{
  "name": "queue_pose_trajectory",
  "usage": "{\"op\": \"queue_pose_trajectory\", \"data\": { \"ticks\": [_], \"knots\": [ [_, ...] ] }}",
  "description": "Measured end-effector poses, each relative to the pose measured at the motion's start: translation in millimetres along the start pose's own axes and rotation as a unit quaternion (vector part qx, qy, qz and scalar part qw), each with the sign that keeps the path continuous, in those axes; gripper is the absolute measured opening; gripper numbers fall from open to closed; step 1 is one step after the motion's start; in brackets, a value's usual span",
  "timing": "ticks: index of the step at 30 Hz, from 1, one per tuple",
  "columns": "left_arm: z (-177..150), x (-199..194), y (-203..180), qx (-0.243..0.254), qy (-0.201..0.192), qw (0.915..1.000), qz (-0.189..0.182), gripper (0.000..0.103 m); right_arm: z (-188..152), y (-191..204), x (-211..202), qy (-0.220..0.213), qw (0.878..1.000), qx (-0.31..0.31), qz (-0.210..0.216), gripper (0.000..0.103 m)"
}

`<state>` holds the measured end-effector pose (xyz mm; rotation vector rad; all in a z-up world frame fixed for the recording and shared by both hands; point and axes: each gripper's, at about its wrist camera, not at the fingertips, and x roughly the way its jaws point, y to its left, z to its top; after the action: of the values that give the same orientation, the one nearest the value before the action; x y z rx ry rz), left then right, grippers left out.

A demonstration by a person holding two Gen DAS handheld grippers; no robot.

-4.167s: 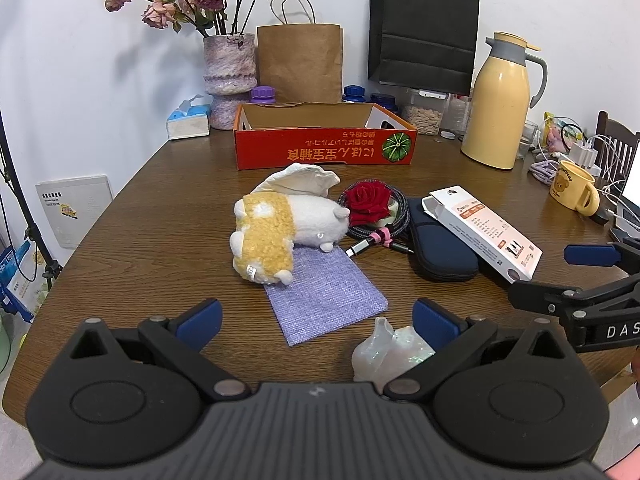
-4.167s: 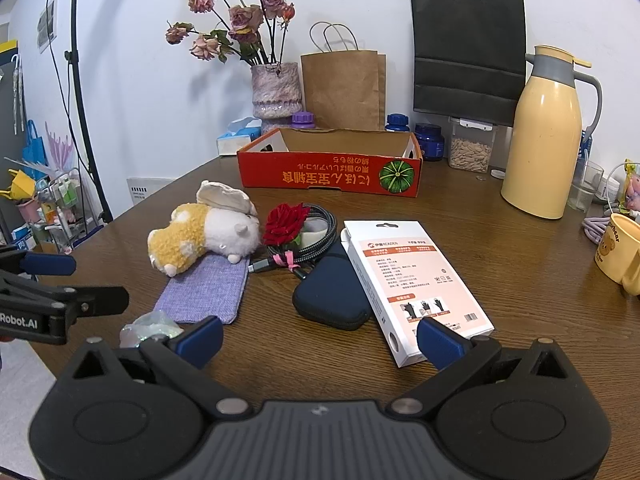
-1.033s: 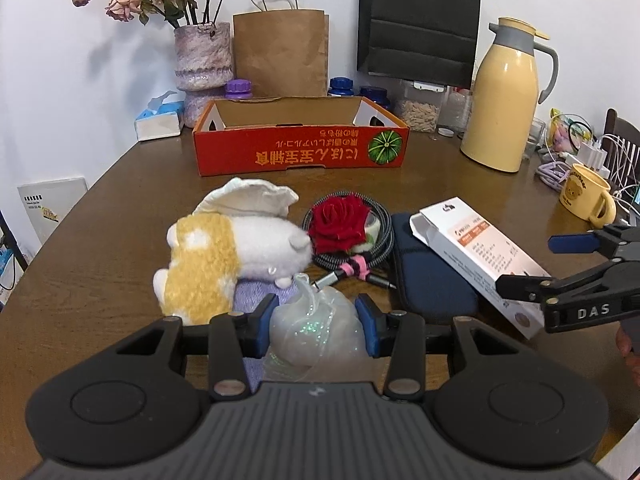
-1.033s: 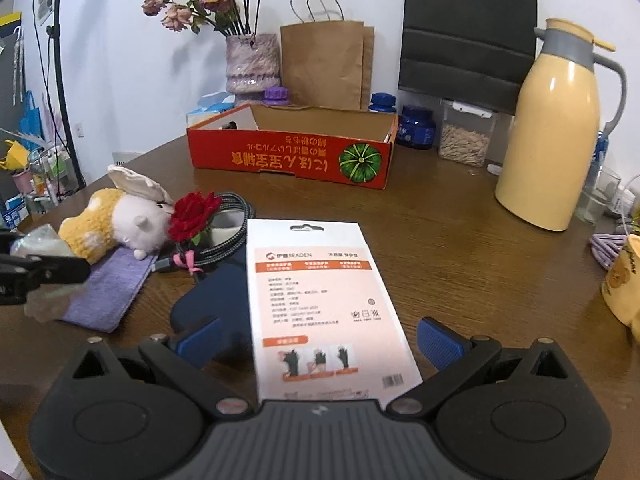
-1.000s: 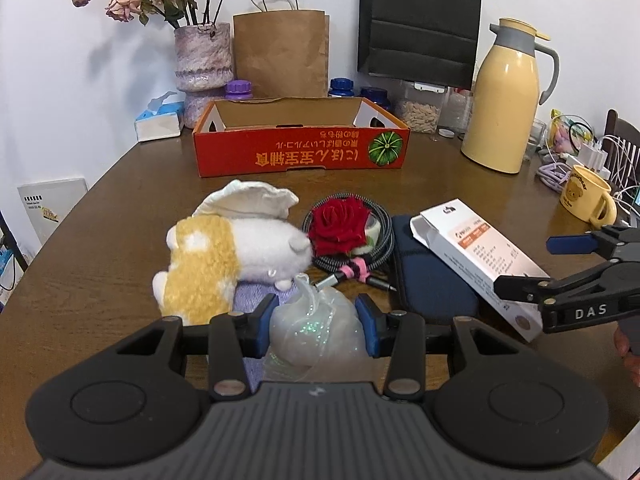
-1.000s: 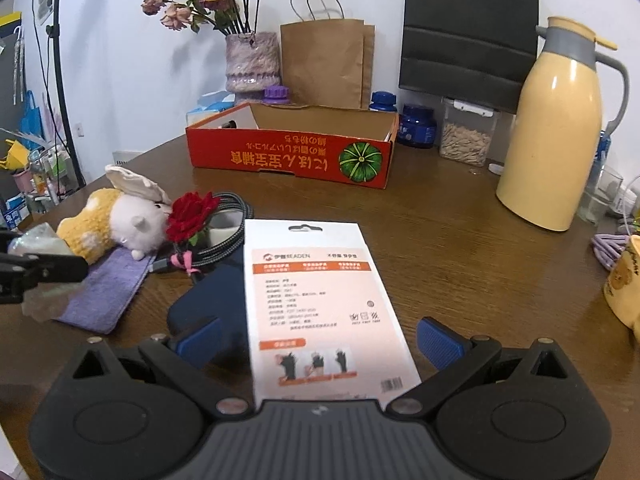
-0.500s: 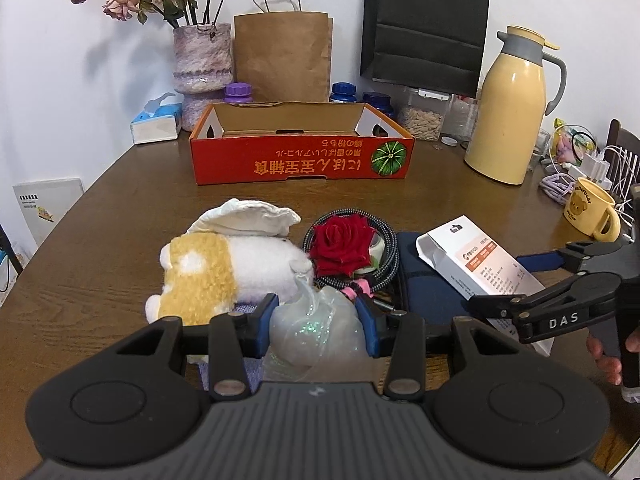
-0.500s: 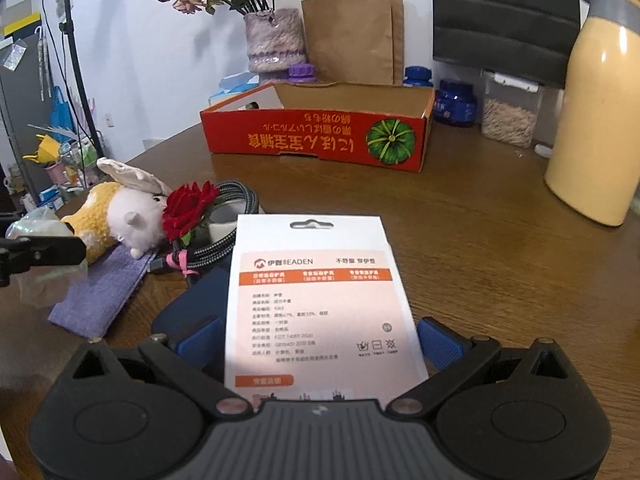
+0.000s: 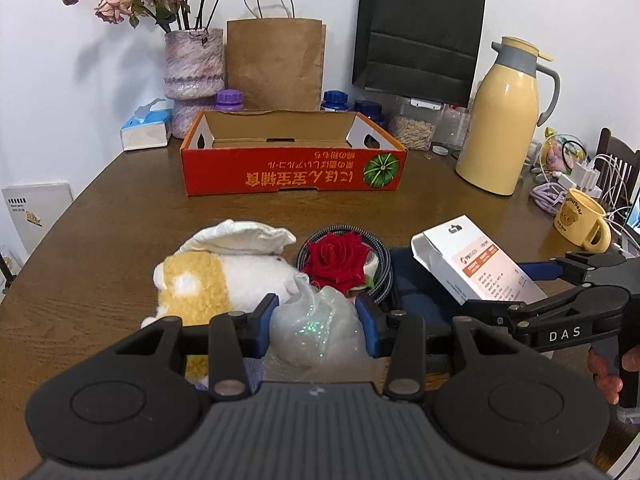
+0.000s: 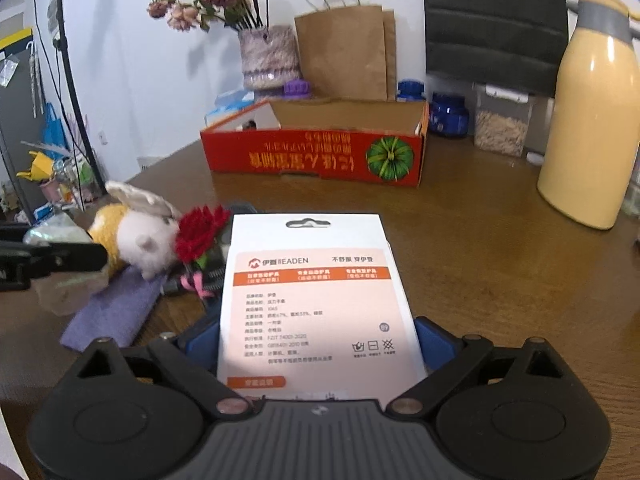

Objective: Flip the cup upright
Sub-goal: 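Carry the bag in the left gripper and package in the right gripper over the red box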

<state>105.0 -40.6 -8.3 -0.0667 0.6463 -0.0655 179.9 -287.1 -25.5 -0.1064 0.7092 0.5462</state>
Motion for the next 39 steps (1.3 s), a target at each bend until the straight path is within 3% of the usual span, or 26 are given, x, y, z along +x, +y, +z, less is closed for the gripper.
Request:
{"op": "queue_pose_trajectory", "data": {
  "ticks": [14, 39],
  "knots": [
    [43.5, -2.5, 10.4, 0.001, -0.021, 0.9996, -0.017, 0.043, 40.1, 27.4, -9.5, -0.041, 0.999, 0.000, -0.027, 0.098],
    [131.4, 56.4, 33.8, 0.000, -0.025, 0.9997, 0.001, 0.042, 128.5, 44.0, 50.6, -0.051, 0.998, -0.002, -0.033, 0.098]
  ]
}}
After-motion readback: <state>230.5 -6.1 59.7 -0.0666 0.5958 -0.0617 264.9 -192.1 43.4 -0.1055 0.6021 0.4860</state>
